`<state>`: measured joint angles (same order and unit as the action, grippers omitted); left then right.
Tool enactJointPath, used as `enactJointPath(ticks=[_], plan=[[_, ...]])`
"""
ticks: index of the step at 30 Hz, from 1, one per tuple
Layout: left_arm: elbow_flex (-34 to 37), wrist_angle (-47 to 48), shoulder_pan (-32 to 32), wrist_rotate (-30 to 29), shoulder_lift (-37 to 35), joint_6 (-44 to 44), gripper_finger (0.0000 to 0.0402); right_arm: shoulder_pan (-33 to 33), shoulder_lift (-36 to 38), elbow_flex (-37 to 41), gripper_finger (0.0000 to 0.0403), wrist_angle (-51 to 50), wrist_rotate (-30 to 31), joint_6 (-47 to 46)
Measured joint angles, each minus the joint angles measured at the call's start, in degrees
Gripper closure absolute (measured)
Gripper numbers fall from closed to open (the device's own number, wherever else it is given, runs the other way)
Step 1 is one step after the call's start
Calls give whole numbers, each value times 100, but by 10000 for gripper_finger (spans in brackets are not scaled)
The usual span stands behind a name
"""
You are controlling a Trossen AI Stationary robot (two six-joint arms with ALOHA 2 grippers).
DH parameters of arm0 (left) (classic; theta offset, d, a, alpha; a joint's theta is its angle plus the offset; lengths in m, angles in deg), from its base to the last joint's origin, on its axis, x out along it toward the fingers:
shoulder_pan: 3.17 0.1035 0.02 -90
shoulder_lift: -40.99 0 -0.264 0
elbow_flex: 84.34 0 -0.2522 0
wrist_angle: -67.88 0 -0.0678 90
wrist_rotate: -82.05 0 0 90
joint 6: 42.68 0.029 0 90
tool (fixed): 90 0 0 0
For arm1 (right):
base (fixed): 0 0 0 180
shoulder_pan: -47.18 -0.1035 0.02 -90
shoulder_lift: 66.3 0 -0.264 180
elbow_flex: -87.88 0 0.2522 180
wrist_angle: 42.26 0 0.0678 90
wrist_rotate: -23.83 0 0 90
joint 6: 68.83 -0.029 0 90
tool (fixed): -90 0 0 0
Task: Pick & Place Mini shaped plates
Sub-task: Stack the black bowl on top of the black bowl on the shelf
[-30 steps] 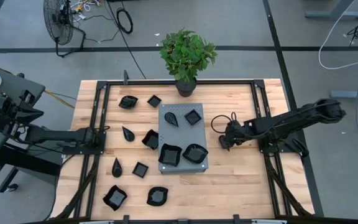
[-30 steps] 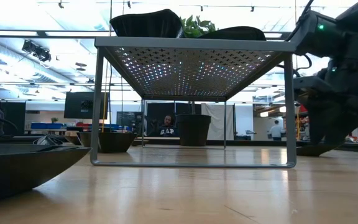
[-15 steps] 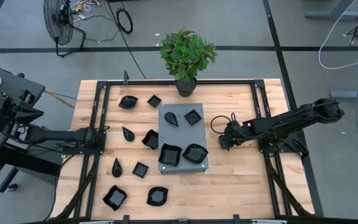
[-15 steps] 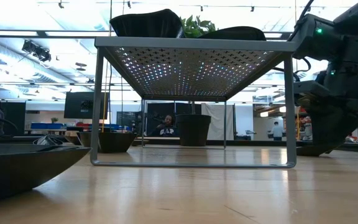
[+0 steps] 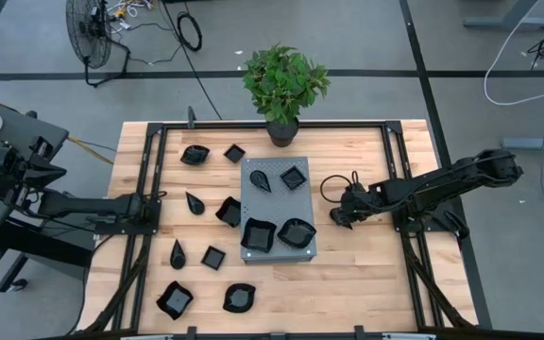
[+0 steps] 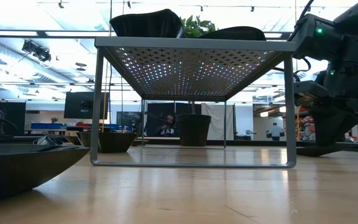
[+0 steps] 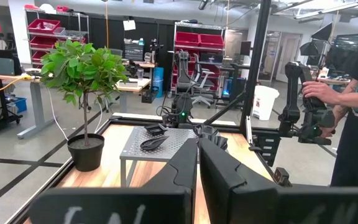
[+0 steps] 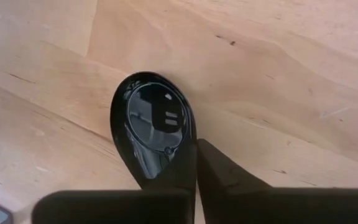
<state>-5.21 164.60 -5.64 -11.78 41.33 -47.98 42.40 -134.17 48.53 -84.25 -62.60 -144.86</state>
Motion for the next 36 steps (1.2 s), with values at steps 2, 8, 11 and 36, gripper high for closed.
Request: enactJointPath(ticks=[2,8,11,36], plan=[[1,0,-1,0,0,0,378,0,0,0,398,0,0,4],[0,0,1,0,0,0,378,0,20,0,401,11,-13,153],[0,0,0,0,0,-2,378,1,91,0,401,7,-17,205],[-1,0,1,0,0,-2,378,9,865,-1774,403,-2822,982,1547]])
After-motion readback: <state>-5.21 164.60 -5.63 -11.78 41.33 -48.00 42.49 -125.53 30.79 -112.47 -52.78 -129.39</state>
